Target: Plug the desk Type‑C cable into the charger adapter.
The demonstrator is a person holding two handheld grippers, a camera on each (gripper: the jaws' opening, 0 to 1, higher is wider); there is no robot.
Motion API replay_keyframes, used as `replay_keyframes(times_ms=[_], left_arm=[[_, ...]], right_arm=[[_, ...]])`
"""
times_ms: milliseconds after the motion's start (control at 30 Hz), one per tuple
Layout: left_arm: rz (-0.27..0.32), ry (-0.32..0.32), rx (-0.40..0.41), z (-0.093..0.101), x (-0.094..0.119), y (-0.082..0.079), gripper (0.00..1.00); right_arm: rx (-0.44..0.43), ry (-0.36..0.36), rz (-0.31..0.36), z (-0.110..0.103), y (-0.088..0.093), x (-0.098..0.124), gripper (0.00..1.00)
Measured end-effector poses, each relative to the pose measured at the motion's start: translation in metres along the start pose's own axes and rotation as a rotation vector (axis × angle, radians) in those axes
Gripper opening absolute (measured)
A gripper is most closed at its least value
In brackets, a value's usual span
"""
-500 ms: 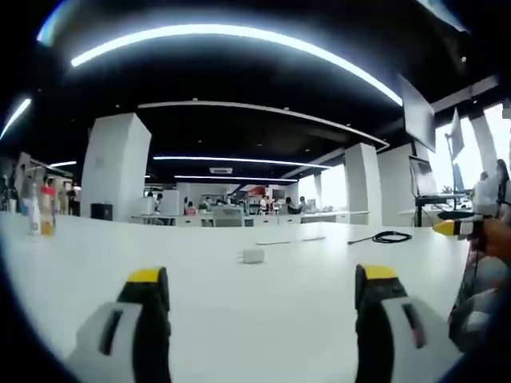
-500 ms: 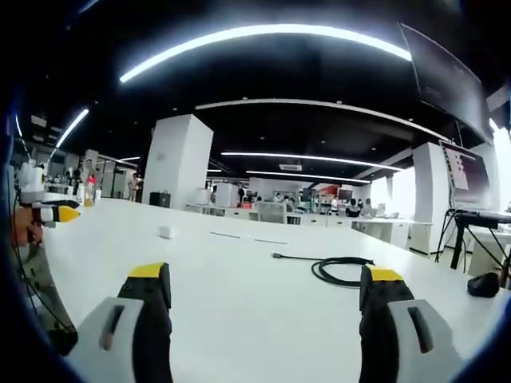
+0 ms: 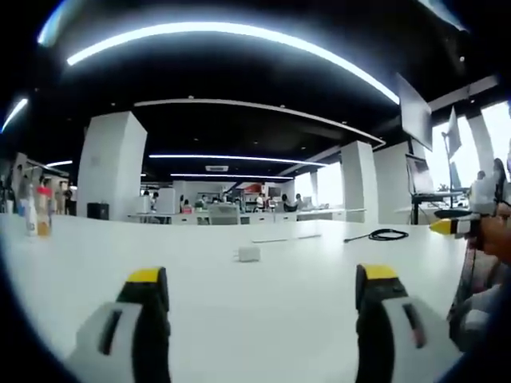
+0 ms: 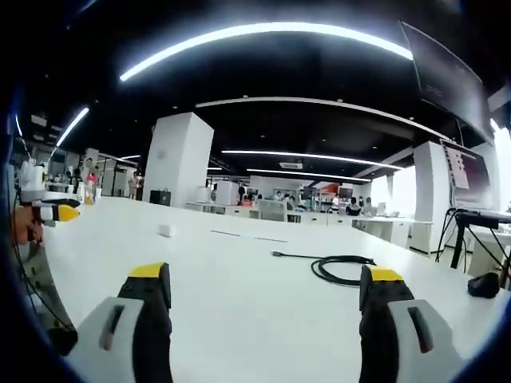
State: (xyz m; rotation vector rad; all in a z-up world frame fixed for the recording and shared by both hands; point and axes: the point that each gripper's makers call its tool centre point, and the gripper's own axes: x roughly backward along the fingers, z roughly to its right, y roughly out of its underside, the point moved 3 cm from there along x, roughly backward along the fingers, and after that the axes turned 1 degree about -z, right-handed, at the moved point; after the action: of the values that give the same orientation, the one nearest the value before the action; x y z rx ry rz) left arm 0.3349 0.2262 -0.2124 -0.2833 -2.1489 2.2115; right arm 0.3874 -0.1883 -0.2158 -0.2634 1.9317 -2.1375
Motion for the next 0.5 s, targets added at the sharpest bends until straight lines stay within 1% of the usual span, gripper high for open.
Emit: replay_keyframes(times_ms=[500], left_arm=[[-0.009,0.019,-0.014,0.0037,-0.0074,-0.0015,0.96]], right_arm=[[0.008,-0.011,-0.006,-0.0018,-0.0010,-0.0034,1.00]])
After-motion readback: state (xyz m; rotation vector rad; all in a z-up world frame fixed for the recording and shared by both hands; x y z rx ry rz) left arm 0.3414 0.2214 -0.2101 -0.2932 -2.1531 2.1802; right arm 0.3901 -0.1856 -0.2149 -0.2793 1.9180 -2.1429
